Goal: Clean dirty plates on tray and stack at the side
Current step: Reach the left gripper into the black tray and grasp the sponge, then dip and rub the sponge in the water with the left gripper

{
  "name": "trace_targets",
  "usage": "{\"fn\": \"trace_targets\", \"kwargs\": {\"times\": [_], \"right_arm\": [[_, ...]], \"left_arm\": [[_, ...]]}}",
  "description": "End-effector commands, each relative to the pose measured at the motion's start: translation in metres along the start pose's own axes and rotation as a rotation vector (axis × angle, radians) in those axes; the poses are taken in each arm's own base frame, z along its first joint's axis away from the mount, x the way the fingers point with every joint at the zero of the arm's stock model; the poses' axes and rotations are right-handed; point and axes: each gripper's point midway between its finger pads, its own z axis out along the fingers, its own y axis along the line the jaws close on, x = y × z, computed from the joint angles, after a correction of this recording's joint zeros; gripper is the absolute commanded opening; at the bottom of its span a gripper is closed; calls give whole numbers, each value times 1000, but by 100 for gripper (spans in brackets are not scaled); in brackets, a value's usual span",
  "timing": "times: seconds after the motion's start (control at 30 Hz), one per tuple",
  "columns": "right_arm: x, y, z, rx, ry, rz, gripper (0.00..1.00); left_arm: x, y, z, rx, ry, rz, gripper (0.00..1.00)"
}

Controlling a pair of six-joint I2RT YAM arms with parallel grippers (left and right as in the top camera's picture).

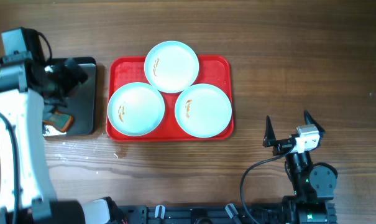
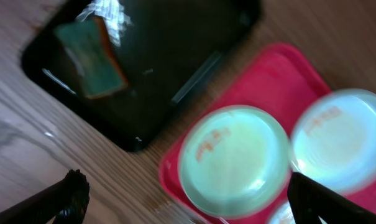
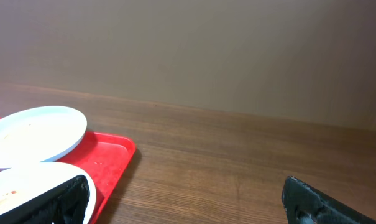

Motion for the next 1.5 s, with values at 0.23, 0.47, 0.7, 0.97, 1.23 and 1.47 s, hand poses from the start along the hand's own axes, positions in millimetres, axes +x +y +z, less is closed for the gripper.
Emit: {"fn": "trace_targets", "kwargs": {"times": [0.23, 0.47, 0.7, 0.97, 1.23, 1.47], "right_arm": [[-1, -4, 0, 20, -6, -9, 100], [-1, -4, 0, 20, -6, -9, 100], [-1, -4, 0, 20, -6, -9, 100], [-1, -4, 0, 20, -6, -9, 100], [-1, -4, 0, 20, -6, -9, 100], [-1, -4, 0, 20, -6, -9, 100]], "left_arm": [[-41, 75, 100, -263, 111, -191, 84], [-44, 93, 154, -302, 184, -196, 76], [-17, 109, 194, -347, 277, -203, 69], [-8, 115, 208, -343, 276, -210, 66], [-8, 92, 215, -204, 297, -188, 35], [-16, 77, 206, -130, 285, -189, 4]]}}
